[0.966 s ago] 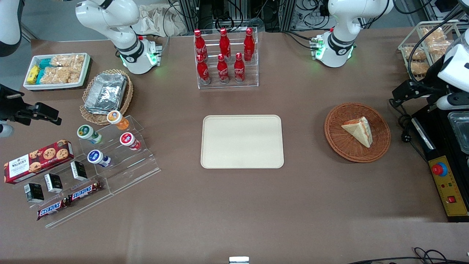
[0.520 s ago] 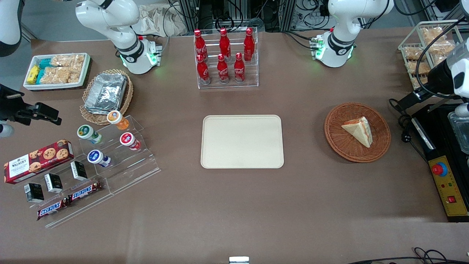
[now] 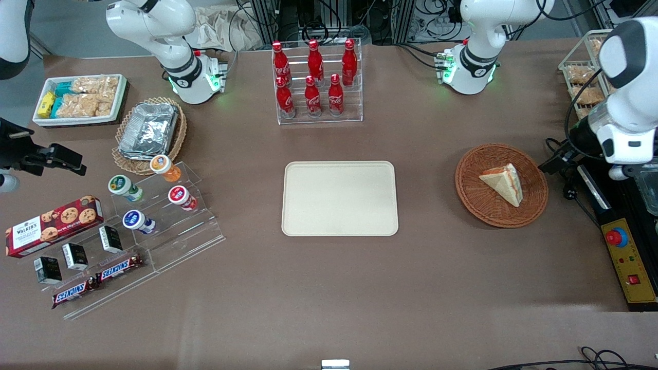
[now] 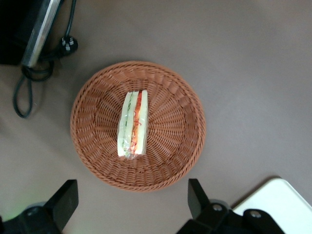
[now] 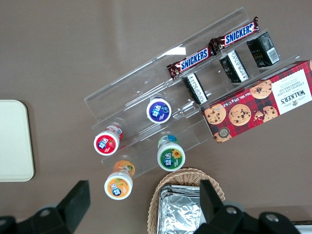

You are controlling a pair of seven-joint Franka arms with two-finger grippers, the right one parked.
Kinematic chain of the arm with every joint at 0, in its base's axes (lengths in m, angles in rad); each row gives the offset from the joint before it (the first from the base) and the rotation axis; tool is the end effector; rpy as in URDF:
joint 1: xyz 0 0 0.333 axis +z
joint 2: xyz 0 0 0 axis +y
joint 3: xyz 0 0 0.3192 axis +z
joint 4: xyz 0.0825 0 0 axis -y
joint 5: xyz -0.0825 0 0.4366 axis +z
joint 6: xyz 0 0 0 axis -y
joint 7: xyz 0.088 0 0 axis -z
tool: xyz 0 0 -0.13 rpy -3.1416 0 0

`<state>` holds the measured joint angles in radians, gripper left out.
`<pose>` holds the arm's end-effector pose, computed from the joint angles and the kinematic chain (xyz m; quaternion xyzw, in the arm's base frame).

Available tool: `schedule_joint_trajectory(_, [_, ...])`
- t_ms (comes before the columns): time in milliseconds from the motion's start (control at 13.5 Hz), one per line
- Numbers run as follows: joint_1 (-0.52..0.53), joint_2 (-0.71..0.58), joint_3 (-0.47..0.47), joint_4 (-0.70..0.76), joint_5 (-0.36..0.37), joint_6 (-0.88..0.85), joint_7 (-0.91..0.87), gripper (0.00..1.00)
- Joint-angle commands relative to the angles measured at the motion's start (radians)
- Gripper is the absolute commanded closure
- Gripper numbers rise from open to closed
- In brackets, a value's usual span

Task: Place sandwich from basket to tray
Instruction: 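Lower the open left gripper over the wrapped sandwich and close on it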

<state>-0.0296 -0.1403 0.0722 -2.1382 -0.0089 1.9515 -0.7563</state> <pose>0.5500 0.0232 0.4207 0.9205 0.3900 -0.0251 0.0004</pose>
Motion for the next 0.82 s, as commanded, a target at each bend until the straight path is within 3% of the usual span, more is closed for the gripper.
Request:
schedule_joint_trajectory(0, [0.005,-0.021,-0.011,-0.095,0.003,0.072,-0.070,0.00])
schedule_joint_trajectory(743, [0.022,0.067,-0.009,-0.314,0.003,0.352,-0.072,0.00])
